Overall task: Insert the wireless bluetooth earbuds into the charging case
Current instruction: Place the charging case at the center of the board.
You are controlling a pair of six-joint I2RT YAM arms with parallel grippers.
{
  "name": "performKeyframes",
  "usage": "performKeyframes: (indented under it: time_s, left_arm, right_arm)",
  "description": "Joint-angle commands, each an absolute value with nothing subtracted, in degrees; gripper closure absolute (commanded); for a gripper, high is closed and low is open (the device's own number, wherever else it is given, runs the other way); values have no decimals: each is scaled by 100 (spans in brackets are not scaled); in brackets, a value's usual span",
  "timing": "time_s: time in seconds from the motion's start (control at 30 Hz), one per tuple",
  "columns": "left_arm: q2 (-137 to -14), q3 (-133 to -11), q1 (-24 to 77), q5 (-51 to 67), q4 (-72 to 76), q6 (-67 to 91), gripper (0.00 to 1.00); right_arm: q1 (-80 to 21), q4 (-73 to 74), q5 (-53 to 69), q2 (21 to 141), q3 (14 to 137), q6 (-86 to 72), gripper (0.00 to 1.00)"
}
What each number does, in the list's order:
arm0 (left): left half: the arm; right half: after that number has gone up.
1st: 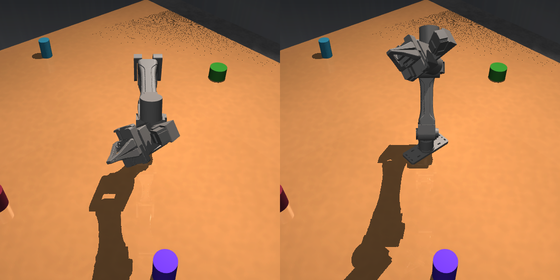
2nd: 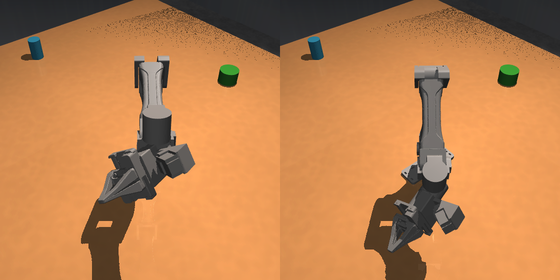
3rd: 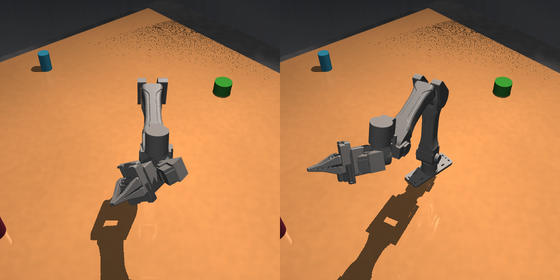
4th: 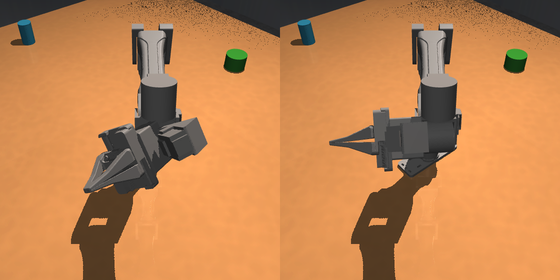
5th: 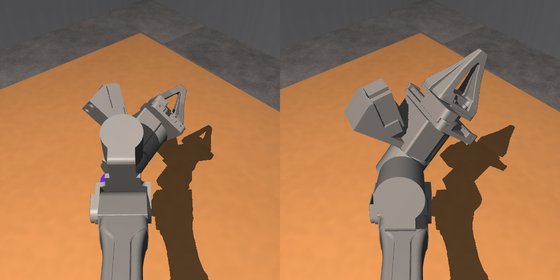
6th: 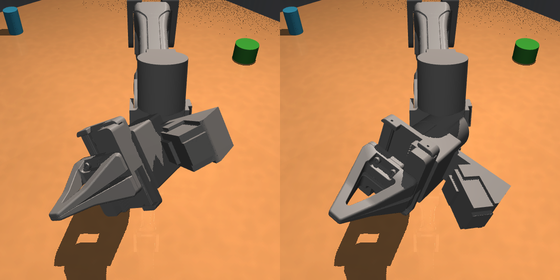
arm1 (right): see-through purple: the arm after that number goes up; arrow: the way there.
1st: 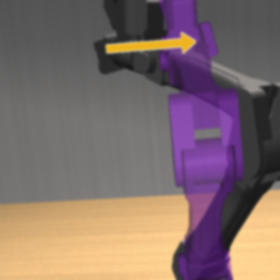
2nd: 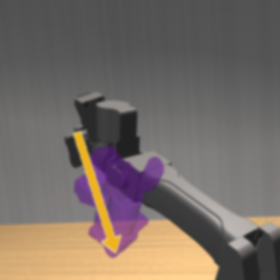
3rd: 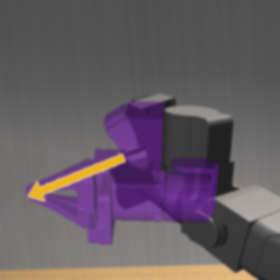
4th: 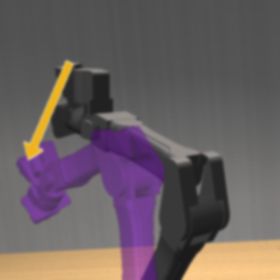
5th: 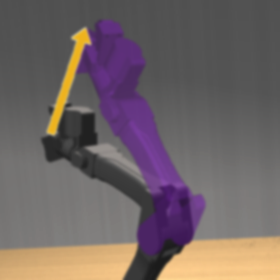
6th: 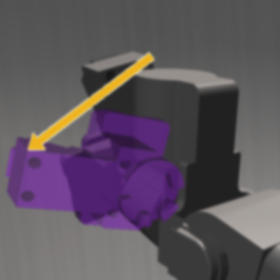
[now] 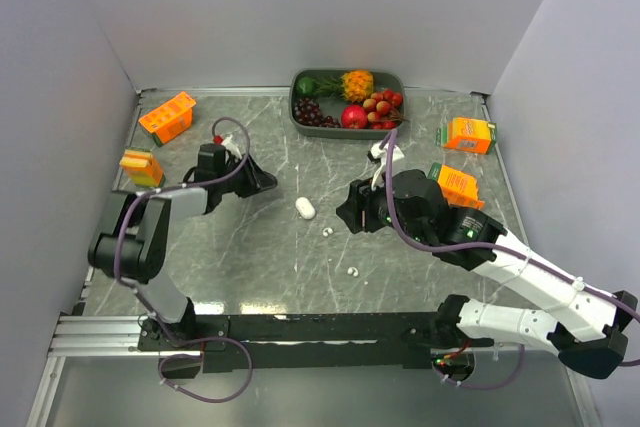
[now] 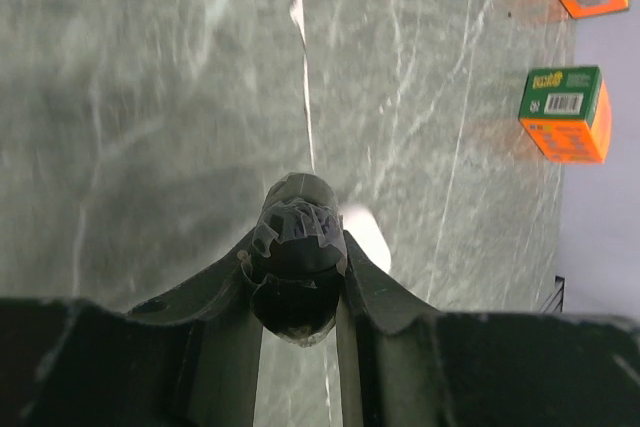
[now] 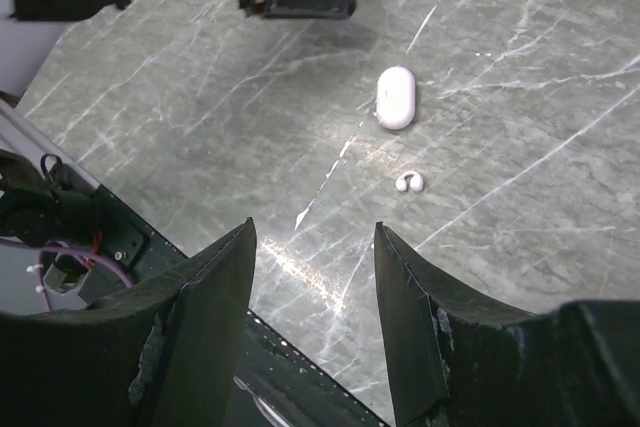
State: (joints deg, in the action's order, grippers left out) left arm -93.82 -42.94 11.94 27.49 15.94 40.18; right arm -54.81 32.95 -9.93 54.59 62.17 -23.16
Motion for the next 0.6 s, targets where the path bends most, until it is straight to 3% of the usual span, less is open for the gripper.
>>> performKeyframes:
  time_s: [0.0, 0.2, 0.3, 0.57]
  left_arm:
    - [-10000, -4947, 1046, 3190, 1653, 3947, 99]
    - [-10695, -5528, 958, 3208, 1047, 3718, 97]
    - [-10845, -5642, 932, 3208, 888, 3674, 92]
    - [-10951, -5563, 835, 3077, 475, 3542, 63]
  right_arm:
    - [-5370, 3050, -800, 5396, 6187, -2241, 41]
    - [-5282, 3050, -721, 5388, 6161, -2197, 41]
    - [-5247, 3067, -668, 5370, 6187, -2197, 41]
    - [-5212, 3076, -624, 5300, 6161, -2215, 41]
